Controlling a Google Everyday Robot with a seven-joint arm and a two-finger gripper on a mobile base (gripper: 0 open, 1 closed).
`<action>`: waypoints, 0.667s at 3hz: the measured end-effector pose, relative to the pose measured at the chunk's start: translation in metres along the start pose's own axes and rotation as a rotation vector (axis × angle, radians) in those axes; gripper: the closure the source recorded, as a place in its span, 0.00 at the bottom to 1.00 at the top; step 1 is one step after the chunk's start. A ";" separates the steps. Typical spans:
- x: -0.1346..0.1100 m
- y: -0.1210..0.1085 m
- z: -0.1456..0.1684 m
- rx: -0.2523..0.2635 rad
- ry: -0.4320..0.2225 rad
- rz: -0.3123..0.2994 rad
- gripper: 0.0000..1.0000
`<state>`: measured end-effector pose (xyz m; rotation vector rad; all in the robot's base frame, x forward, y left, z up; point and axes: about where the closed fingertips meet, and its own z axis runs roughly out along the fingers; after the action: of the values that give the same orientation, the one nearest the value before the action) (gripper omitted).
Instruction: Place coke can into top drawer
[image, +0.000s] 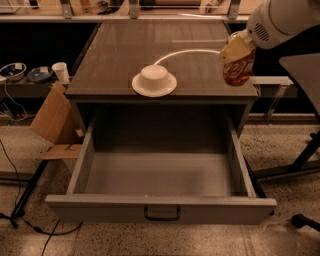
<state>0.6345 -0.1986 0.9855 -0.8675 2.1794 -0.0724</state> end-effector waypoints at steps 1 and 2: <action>0.011 0.042 0.002 -0.072 0.008 -0.041 1.00; 0.029 0.091 0.031 -0.168 -0.023 -0.079 1.00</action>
Offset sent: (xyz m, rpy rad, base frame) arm -0.0526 0.0847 -0.1050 0.0703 0.0580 0.2588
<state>0.5911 -0.1397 0.9166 -1.0443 2.1520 0.0829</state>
